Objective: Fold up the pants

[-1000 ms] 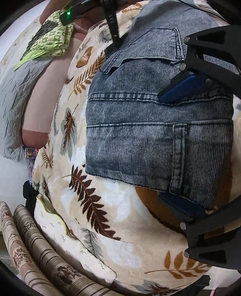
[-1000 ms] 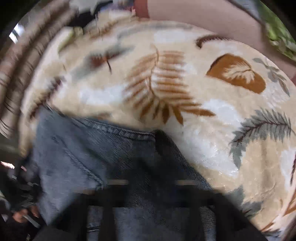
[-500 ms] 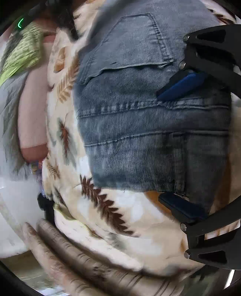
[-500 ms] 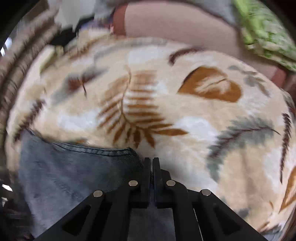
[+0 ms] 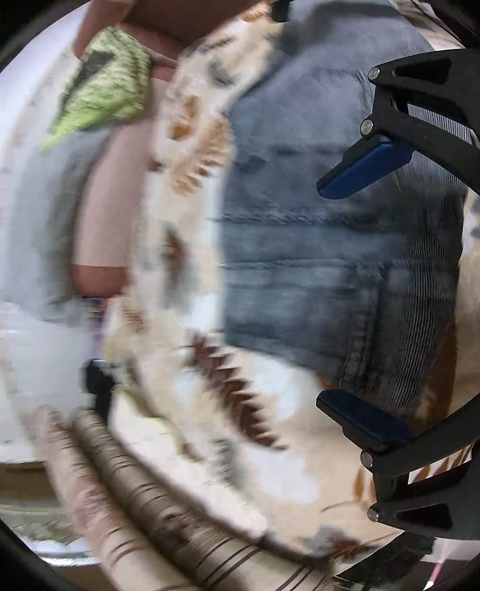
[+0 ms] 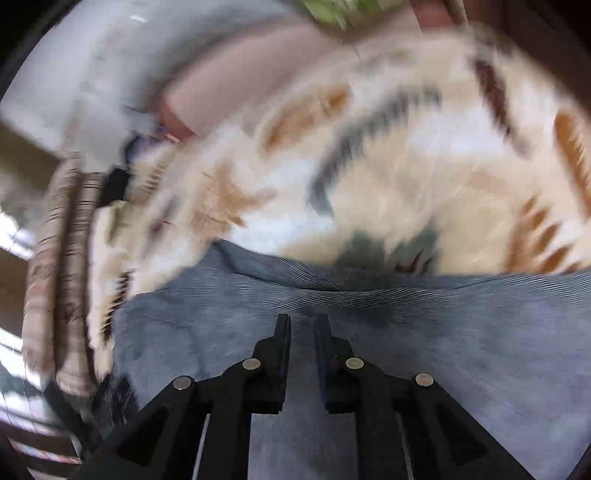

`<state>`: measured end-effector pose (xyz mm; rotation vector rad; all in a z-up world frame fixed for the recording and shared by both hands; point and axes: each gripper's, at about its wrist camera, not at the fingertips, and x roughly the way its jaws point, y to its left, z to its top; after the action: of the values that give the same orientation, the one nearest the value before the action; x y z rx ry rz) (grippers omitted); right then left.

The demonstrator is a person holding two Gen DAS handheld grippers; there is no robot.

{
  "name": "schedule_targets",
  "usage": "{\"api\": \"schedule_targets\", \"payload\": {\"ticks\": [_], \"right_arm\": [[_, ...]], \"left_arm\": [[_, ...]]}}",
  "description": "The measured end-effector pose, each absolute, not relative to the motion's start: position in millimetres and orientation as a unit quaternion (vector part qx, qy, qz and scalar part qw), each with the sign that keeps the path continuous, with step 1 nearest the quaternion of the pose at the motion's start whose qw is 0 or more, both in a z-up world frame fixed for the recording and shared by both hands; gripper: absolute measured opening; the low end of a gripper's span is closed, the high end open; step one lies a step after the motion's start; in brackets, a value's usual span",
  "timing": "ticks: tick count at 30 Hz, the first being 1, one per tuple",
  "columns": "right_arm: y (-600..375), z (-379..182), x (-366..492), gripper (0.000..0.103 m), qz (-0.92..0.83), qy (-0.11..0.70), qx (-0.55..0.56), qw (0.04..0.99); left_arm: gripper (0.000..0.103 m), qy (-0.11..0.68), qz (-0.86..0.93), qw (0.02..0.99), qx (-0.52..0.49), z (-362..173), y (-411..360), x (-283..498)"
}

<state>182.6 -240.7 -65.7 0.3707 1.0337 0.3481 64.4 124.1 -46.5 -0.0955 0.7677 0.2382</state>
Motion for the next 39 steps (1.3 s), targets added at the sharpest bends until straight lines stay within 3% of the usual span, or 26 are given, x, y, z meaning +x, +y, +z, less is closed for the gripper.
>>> {"api": "schedule_targets", "payload": {"ticks": [3, 5, 6, 9, 14, 18, 25, 29, 36, 39], "right_arm": [[-278.0, -67.5, 139.8, 0.034, 0.161, 0.477, 0.206, 0.839], [-308.0, -86.5, 128.9, 0.086, 0.123, 0.479, 0.220, 0.841], [-322.9, -102.7, 129.6, 0.089, 0.086, 0.486, 0.212, 0.843], [-365.1, -112.8, 123.2, 0.078, 0.090, 0.469, 0.310, 0.822], [-387.9, -72.1, 85.4, 0.081, 0.076, 0.396, 0.302, 0.864], [-410.1, -124.5, 99.5, 0.086, 0.048, 0.457, 0.308, 0.833], [-397.6, -72.7, 86.7, 0.086, 0.064, 0.409, 0.307, 0.857], [-408.8, -115.5, 107.0, 0.086, 0.024, 0.464, 0.291, 0.836], [-406.0, -67.3, 107.3, 0.087, 0.038, 0.415, 0.290, 0.862], [-429.4, -85.1, 124.6, 0.088, 0.010, 0.423, 0.308, 0.852]], "left_arm": [[0.103, 0.352, 0.105, 0.930, -0.014, -39.7, 105.5, 58.5], [0.103, 0.420, 0.116, 0.899, 0.041, -70.3, 92.9, 78.2], [0.103, 0.451, 0.115, 0.883, 0.055, -87.6, 90.1, 87.8], [0.103, 0.439, 0.124, 0.890, 0.015, -84.6, 97.2, 83.9], [0.103, 0.439, 0.124, 0.889, 0.040, -71.9, 91.2, 84.1], [0.103, 0.442, 0.130, 0.887, 0.029, -72.7, 92.6, 82.8], [0.103, 0.449, 0.123, 0.885, 0.024, -76.3, 94.1, 83.8], [0.103, 0.450, 0.120, 0.884, 0.020, -77.5, 95.4, 84.2], [0.103, 0.453, 0.115, 0.884, 0.021, -78.1, 100.1, 84.2], [0.103, 0.453, 0.115, 0.884, 0.019, -79.4, 100.6, 85.1]]}}
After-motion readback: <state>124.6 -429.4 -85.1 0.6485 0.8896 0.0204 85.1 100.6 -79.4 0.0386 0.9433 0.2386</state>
